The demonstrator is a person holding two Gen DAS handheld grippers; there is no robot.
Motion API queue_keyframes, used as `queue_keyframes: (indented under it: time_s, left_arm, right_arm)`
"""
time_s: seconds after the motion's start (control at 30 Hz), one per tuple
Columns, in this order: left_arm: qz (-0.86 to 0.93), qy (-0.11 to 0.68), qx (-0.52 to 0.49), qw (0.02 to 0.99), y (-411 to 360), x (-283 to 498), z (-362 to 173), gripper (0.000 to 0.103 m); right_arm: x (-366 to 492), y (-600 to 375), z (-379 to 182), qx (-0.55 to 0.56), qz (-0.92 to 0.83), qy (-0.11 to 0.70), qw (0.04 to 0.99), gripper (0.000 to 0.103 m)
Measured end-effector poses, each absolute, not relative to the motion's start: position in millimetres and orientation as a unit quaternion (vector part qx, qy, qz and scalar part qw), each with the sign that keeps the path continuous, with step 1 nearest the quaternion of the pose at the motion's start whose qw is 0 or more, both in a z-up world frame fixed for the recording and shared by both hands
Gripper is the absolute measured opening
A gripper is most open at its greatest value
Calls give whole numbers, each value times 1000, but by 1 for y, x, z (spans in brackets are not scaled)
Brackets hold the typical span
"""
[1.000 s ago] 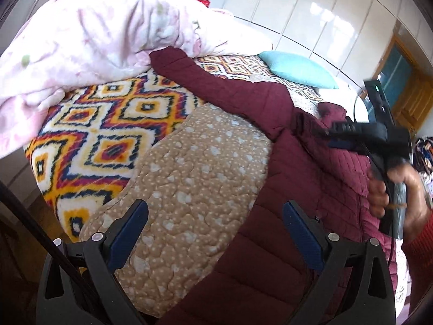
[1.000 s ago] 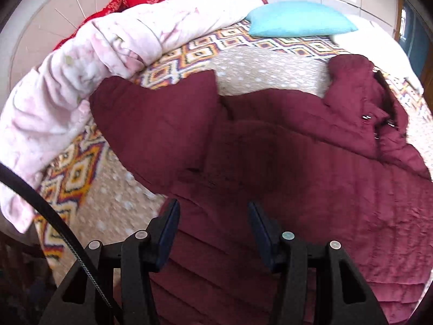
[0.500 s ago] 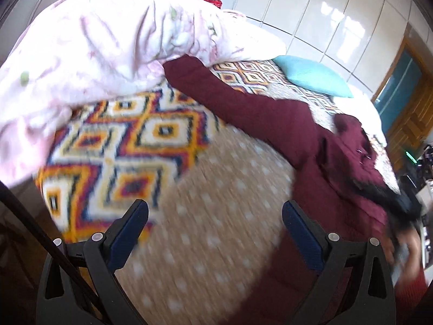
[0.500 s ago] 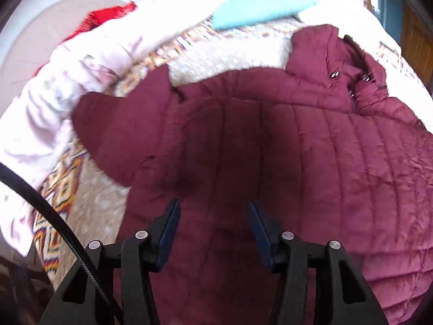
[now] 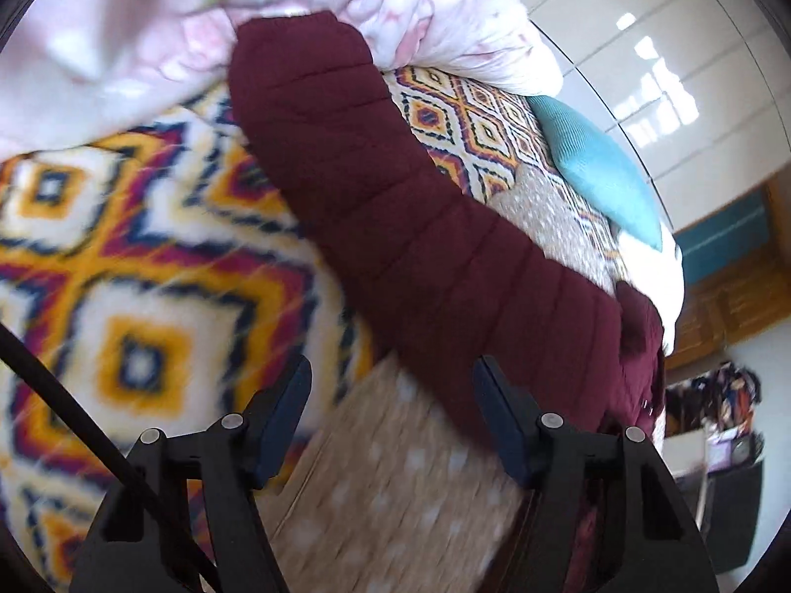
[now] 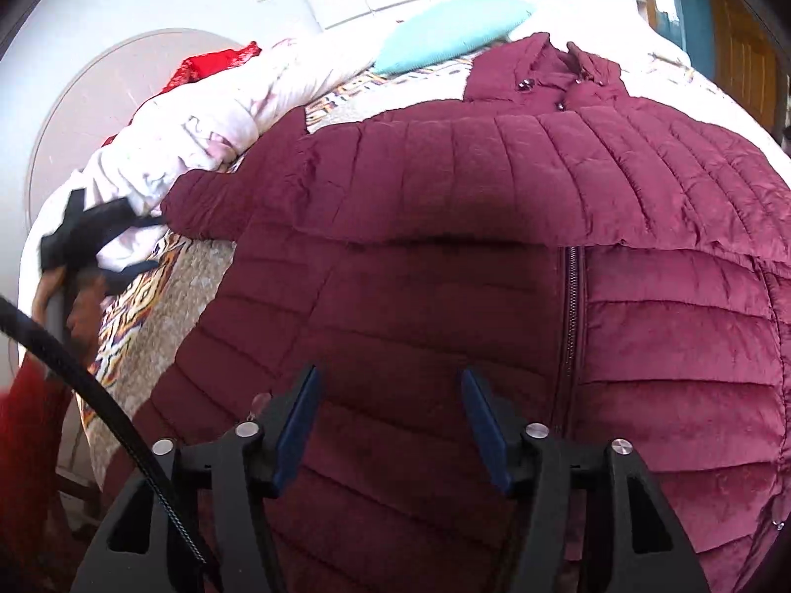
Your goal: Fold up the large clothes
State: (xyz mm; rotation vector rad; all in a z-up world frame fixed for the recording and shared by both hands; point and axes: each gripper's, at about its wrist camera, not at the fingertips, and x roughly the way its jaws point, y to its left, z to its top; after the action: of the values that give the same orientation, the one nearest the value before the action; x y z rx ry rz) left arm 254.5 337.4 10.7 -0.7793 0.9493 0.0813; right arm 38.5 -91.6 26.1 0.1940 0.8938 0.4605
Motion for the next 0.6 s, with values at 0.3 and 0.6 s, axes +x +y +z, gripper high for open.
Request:
queue_keyframes:
  time_s: [0.3,0.6]
  left_arm:
    - [63,442,-393,804,342,316,-5,47]
    - [-9,415,-315,853,270,308,72,9]
  right_arm:
    - [41,-82,10,80,243,418,872,87]
    - [39,-84,9,88,249,413,872,88]
